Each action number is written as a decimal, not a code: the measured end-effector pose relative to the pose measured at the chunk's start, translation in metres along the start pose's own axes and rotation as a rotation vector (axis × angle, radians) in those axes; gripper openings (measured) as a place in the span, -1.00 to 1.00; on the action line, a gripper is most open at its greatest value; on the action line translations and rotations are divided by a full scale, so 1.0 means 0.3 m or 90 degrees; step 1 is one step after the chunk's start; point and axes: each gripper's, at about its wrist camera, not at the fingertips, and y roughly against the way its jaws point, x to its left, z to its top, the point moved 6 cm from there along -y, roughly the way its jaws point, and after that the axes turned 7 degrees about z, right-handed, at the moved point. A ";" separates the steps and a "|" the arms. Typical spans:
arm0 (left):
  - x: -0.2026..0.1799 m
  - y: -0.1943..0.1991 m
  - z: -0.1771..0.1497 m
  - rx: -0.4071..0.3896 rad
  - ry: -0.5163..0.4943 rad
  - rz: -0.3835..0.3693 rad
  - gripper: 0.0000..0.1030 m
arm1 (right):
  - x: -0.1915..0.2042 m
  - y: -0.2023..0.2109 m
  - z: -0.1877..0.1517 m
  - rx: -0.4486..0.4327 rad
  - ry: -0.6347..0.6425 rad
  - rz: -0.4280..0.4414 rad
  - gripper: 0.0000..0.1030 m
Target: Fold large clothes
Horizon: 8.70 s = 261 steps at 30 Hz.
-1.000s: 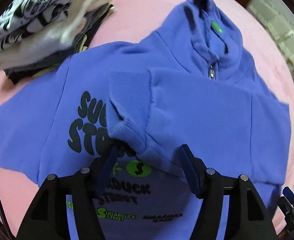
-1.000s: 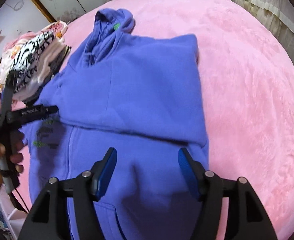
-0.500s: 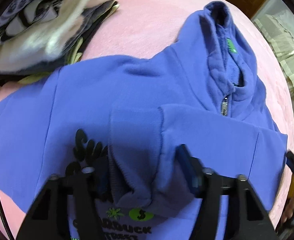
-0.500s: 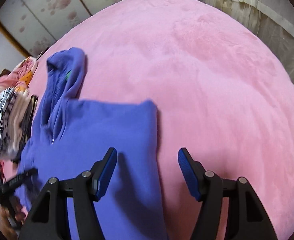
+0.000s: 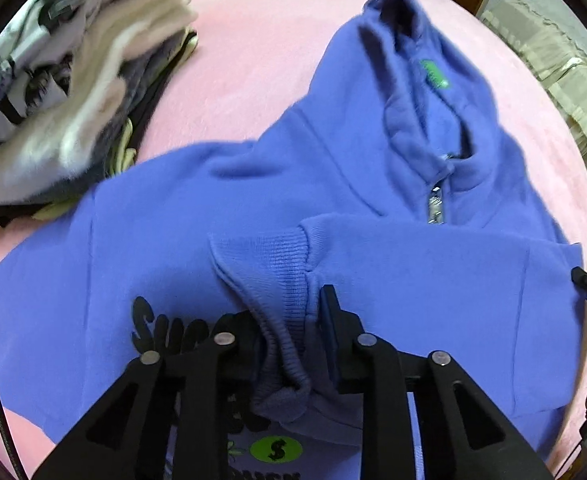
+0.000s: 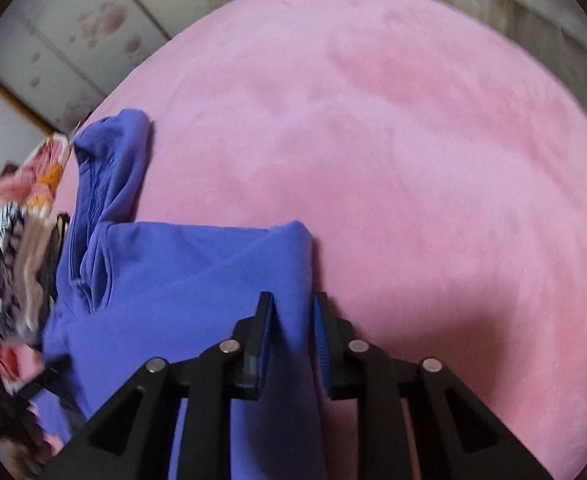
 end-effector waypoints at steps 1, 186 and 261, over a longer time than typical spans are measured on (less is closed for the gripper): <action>0.004 -0.003 0.001 0.002 0.004 -0.001 -0.52 | 0.000 -0.001 -0.001 0.002 0.002 -0.005 -0.47; 0.484 0.379 -0.448 -0.034 0.098 -0.057 0.10 | 0.718 -0.008 -0.578 0.139 0.160 0.054 0.01; 0.426 0.195 -0.031 -0.133 0.047 0.022 -0.22 | 0.593 0.019 -0.230 -0.056 0.255 -0.048 -0.72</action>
